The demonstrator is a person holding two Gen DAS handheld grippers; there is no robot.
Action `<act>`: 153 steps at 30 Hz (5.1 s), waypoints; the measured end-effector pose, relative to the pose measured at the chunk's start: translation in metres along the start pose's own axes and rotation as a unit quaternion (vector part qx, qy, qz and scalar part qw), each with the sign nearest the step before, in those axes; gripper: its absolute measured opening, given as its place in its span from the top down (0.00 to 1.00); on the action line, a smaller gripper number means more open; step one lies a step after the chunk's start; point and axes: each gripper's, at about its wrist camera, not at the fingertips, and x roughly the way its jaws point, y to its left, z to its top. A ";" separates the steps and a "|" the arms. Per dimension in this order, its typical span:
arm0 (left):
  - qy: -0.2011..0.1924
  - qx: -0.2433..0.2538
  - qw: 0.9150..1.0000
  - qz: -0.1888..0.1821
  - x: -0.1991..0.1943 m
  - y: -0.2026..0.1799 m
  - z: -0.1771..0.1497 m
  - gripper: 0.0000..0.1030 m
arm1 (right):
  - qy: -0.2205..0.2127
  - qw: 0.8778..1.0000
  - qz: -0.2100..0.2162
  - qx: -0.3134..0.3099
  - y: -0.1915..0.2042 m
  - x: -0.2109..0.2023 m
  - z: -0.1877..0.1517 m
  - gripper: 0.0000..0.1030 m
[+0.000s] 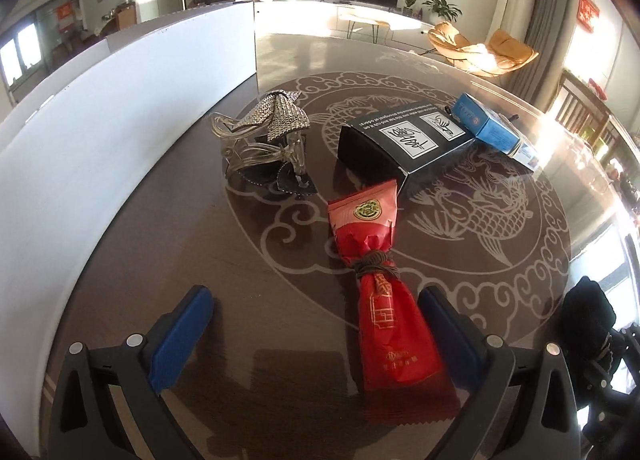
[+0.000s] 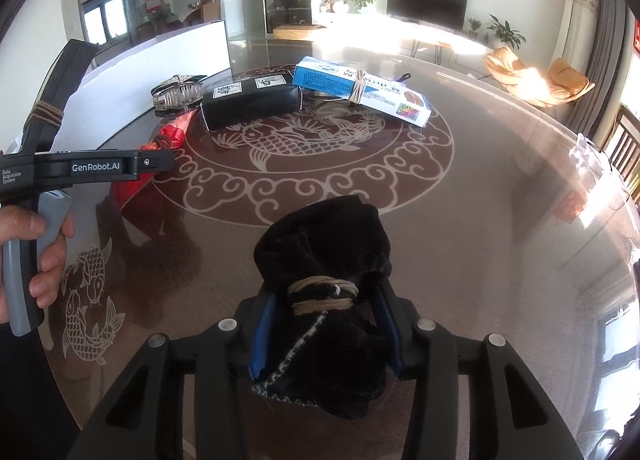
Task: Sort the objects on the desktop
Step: 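Lower the left gripper onto the red packet while the right tool holds the black bundle, then close the left gripper on the red packet and lift it, then carry the red packet with the left tool while the right tool carries the black bundle into the bin, then move both open tools back over the table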
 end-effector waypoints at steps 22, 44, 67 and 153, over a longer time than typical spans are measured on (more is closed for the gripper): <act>-0.003 0.012 1.000 0.011 0.004 0.001 0.000 0.00 | 0.024 1.000 -0.009 0.013 -0.005 0.010 -0.001 0.03; -0.003 0.011 1.000 0.011 0.005 0.000 -0.001 0.00 | 0.026 1.000 -0.006 0.011 -0.003 0.012 -0.001 0.00; -0.002 0.011 1.000 0.015 0.005 -0.001 0.000 0.00 | 0.026 1.000 -0.006 0.011 -0.003 0.012 -0.001 0.00; -0.011 -0.006 0.993 -0.116 -0.082 0.040 -0.011 0.02 | 0.003 0.998 -0.051 0.023 0.007 -0.002 0.011 0.00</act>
